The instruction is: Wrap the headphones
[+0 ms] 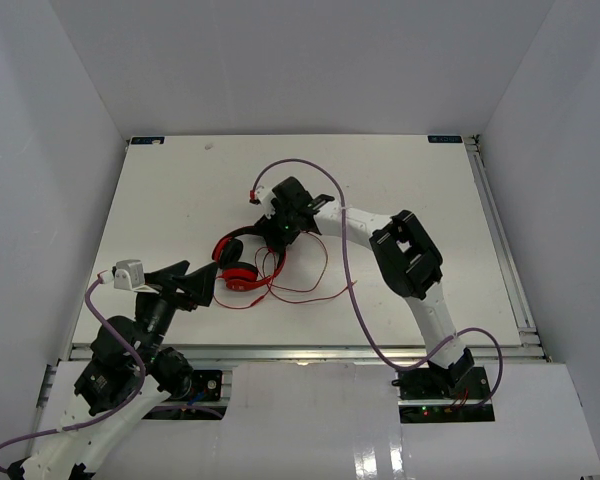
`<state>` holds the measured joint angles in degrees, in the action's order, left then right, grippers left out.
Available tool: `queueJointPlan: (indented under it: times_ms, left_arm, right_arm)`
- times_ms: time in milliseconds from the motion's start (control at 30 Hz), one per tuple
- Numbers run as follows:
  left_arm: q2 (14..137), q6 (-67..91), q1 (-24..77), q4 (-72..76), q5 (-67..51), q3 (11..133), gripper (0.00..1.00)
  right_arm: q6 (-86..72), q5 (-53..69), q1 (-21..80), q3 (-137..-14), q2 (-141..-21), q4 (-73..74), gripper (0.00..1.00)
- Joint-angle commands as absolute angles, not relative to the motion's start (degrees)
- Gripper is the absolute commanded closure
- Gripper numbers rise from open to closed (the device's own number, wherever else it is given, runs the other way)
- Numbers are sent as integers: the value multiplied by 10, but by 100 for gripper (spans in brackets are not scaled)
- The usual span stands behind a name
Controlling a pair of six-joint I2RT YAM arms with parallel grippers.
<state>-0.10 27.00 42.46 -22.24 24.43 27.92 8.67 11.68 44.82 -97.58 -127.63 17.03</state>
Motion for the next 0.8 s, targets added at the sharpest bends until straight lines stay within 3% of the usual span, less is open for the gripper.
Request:
queueJointPlan:
  times_ms: [0, 200, 433, 600, 767]
  left_arm:
    - [-20, 269, 424, -219, 238, 286, 2]
    - [-22, 308, 424, -216, 258, 277, 2]
    - [-5, 259, 424, -163, 156, 259, 2]
    - [153, 243, 425, -115, 75, 287, 2]
    - [308, 211, 426, -6, -17, 318, 2]
  right_arm:
    - [89, 76, 484, -942, -1268, 168, 46]
    - [95, 45, 484, -955, -1262, 171, 92]
    - [101, 28, 448, -942, -1093, 155, 92]
    - [69, 13, 357, -871, -911, 93, 92]
    - [58, -109, 322, -797, -753, 70, 92]
